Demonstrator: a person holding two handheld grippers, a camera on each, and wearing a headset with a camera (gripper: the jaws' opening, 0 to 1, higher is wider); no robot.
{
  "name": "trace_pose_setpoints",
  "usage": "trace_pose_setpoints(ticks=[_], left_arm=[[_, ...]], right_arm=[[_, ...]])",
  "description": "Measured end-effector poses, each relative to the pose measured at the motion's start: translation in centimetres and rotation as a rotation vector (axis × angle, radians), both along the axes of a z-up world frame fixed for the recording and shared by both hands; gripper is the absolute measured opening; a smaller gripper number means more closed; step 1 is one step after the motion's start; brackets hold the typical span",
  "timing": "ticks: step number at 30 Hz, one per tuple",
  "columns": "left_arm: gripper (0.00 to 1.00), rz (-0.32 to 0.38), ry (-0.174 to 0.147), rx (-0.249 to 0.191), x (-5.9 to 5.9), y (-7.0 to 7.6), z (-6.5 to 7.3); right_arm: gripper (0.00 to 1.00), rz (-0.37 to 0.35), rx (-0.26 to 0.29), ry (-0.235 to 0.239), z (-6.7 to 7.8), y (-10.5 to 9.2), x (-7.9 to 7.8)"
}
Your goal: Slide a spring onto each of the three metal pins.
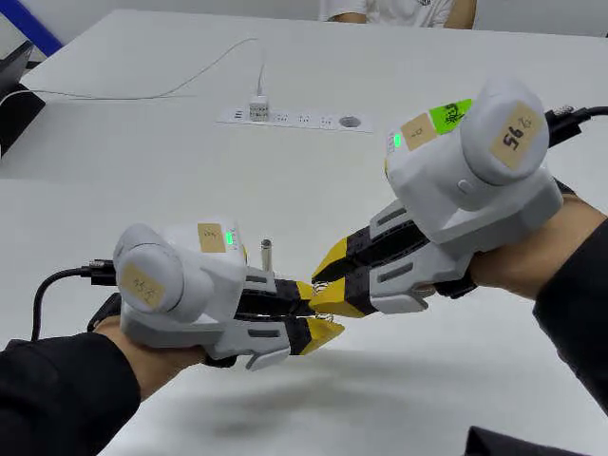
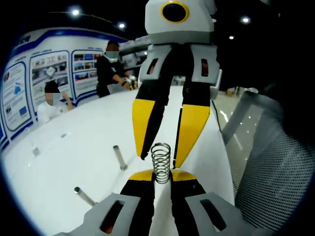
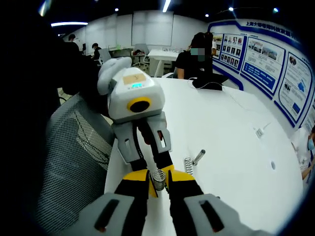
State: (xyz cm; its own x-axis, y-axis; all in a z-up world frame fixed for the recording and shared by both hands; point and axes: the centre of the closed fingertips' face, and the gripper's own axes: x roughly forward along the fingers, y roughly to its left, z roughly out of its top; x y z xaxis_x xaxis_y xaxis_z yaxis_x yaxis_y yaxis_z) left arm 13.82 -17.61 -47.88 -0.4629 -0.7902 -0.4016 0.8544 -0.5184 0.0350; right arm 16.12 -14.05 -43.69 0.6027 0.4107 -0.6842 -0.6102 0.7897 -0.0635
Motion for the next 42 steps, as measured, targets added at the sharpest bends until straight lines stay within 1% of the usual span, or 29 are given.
trace_pose_setpoints(ticks=[3, 7, 10, 14, 17, 19, 21, 25, 31, 37, 42], left_arm=[[0.11, 0.003, 0.005, 0.001, 0.0, 0.0, 0.0], [0.11, 0.003, 0.01, 0.004, 0.0, 0.0, 0.0], [0.11, 0.002, 0.018, 0.003, -0.2, 0.0, 0.1], [0.11, 0.007, 0.026, 0.005, -0.1, 0.0, 0.1], [0.11, 0.007, 0.022, 0.0, -0.1, 0.0, 0.2], [0.12, 0.01, 0.017, -0.007, 0.0, -0.1, 0.3], [0.13, 0.012, 0.018, -0.008, 0.0, -0.1, 0.3], [0.21, 0.027, 0.022, -0.007, 0.3, -0.2, 0.3], [0.26, 0.049, 0.032, -0.008, 0.9, 0.0, 0.4], [0.33, 0.084, 0.049, -0.011, 1.9, 0.4, 0.7], [0.35, 0.118, 0.058, -0.01, 2.8, 1.0, 0.8]], right_arm=[[0.17, -0.013, 0.004, -0.001, -0.2, -0.2, -0.1], [0.15, -0.031, 0.036, -0.016, -0.2, -0.2, 0.0], [0.13, -0.033, 0.029, -0.016, -0.4, -0.3, 0.1], [0.12, -0.042, 0.05, -0.028, -0.3, -0.3, 0.2], [0.12, -0.055, 0.074, -0.027, -0.2, -0.3, 0.3], [0.12, -0.059, 0.08, -0.032, -0.1, -0.4, 0.4], [0.12, -0.062, 0.084, -0.035, 0.0, -0.4, 0.4], [0.12, -0.071, 0.094, -0.042, 0.2, -0.6, 0.5], [0.12, -0.088, 0.089, -0.049, 0.5, -1.3, 0.5], [0.12, -0.117, 0.083, -0.06, 0.9, -2.5, 0.5], [0.12, -0.145, 0.081, -0.07, 1.2, -3.6, 0.6]])
